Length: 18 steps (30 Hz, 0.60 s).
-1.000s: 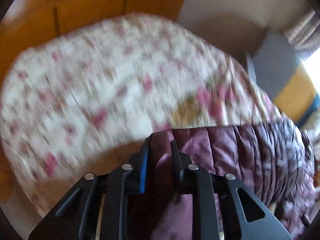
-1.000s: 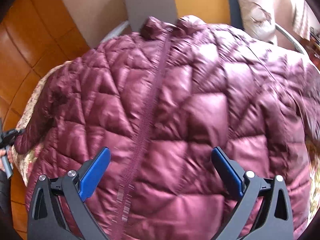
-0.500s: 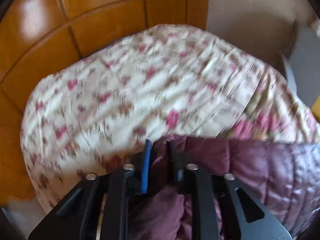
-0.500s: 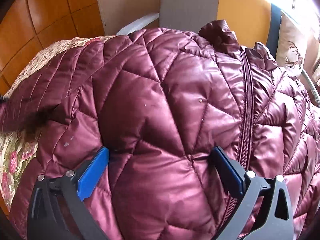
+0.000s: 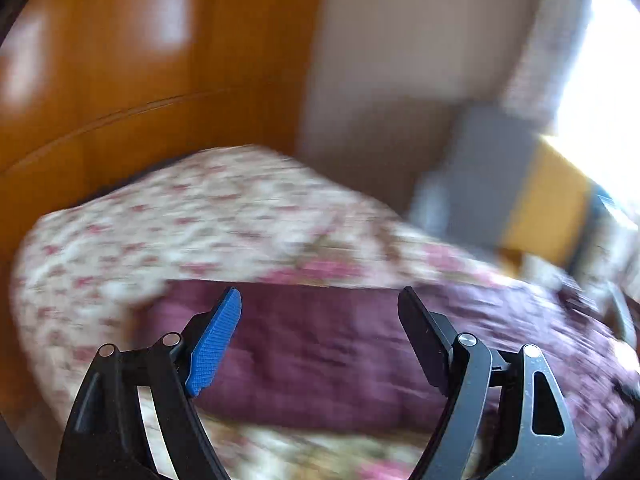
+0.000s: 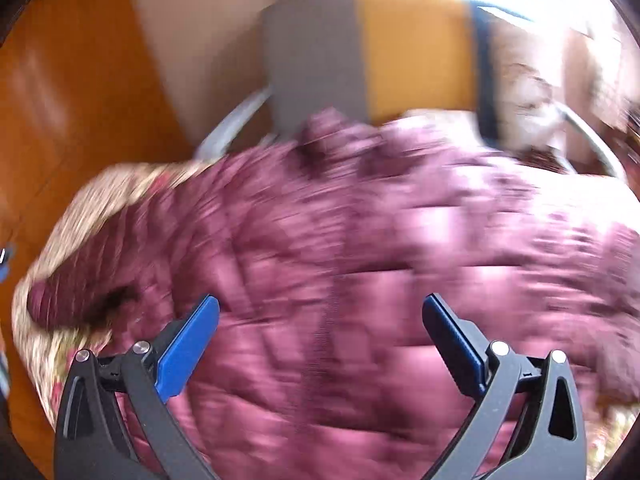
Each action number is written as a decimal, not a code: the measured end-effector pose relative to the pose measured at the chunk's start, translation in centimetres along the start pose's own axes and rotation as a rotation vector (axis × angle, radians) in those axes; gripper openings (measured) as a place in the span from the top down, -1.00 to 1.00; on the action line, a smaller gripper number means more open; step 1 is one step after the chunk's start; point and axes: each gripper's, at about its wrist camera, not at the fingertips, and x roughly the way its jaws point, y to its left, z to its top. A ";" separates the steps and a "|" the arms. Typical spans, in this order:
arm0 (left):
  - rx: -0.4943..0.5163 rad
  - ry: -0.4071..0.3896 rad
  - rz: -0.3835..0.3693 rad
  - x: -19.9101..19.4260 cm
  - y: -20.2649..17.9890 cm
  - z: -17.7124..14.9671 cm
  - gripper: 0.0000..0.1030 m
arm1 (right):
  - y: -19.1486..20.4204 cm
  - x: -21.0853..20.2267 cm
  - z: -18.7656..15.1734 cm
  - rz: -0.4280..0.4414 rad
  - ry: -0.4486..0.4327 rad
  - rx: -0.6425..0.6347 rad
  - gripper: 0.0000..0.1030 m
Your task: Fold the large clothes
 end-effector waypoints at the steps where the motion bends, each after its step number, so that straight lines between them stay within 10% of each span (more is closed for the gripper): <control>1: 0.029 0.001 -0.048 -0.3 -1.8 -0.6 -0.55 | -2.1 -0.7 0.1 -0.028 -0.009 0.035 -0.96; 4: 0.143 0.030 -0.245 -1.5 -9.6 -4.3 -0.55 | -9.5 -2.5 -0.3 -0.106 -0.004 0.148 -0.96; 8: 0.322 0.103 -0.331 -1.5 -17.6 -10.3 -0.55 | -17.7 -2.6 -3.7 -0.225 0.079 0.257 -0.96; 13: 0.353 0.222 -0.355 -1.2 -22.5 -16.1 -0.55 | -25.5 -1.6 -8.3 -0.194 0.168 0.479 -0.91; 18: 0.372 0.175 -0.258 -4.4 -25.3 -17.0 -0.55 | -26.9 -4.1 -8.8 -0.104 0.110 0.535 -0.89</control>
